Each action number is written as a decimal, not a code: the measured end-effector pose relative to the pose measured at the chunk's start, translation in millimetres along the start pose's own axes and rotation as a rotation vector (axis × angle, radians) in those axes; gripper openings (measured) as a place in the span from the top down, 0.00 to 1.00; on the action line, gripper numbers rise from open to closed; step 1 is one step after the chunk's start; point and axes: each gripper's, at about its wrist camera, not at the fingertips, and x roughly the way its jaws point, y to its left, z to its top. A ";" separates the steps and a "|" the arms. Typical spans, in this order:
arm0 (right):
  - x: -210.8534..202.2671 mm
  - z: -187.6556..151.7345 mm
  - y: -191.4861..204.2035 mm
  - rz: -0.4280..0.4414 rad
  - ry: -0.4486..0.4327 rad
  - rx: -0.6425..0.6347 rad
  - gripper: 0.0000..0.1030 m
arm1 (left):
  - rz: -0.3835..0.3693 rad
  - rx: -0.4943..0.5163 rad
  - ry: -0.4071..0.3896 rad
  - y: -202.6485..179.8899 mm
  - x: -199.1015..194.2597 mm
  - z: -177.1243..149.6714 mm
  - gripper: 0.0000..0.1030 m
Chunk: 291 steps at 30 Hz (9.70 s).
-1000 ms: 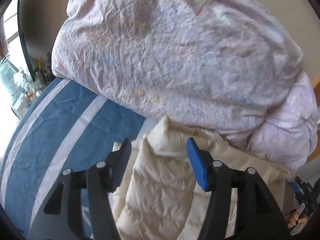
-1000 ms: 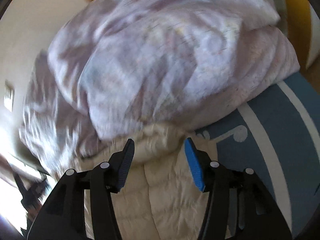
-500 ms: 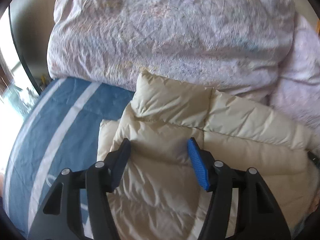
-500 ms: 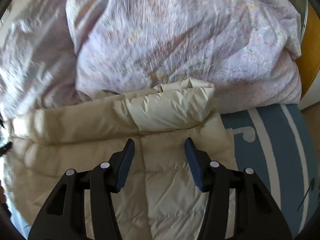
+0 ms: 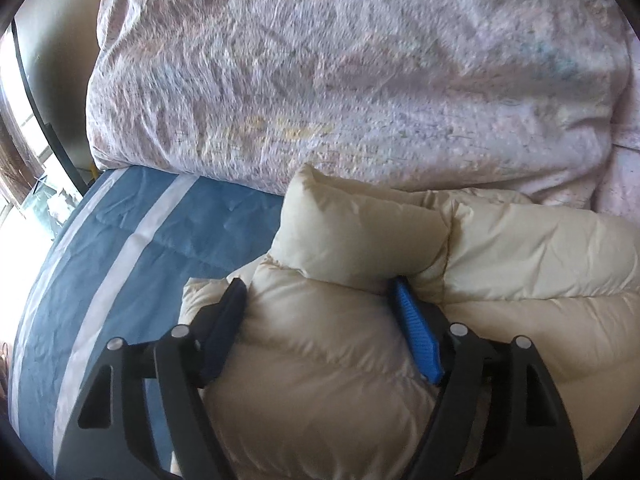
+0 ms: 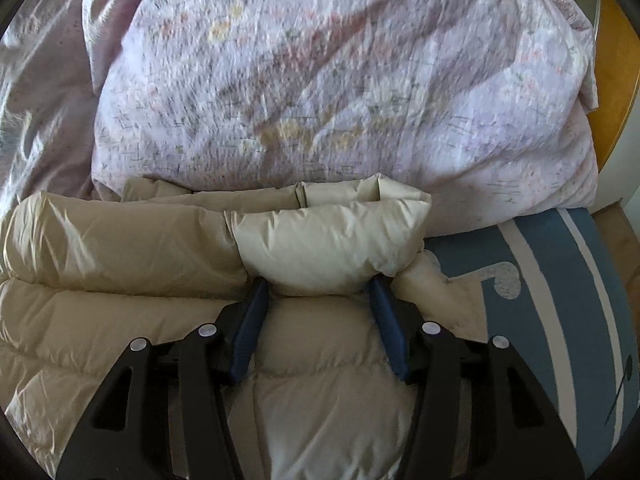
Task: Fold large clothes
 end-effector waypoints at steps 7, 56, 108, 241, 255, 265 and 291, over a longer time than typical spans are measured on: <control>36.1 -2.3 18.6 -0.041 -0.016 -0.014 0.40 | 0.012 -0.005 -0.001 0.6 16.4 1.3 0.18; 10.6 -21.4 -106.0 0.152 0.235 0.242 0.18 | -0.109 -0.105 0.164 83.7 -52.9 -67.8 0.06; -98.4 -127.4 -39.5 0.165 0.251 0.232 0.51 | -0.259 -0.401 0.279 201.3 -123.2 -169.3 0.34; -146.4 -211.3 -61.0 0.282 0.205 -0.077 0.59 | -0.738 -0.072 0.261 -205.3 -236.1 -126.8 0.86; -133.2 -218.5 -67.9 0.281 0.238 -0.033 0.59 | -0.788 -0.012 0.323 -230.5 -232.9 -136.0 0.76; -129.1 -217.6 -67.4 0.277 0.241 -0.022 0.59 | -0.842 0.011 0.299 -219.5 -247.6 -127.2 0.58; -122.9 -216.2 -67.9 0.275 0.255 0.015 0.59 | -0.566 0.075 0.188 -160.1 -207.5 -110.1 0.57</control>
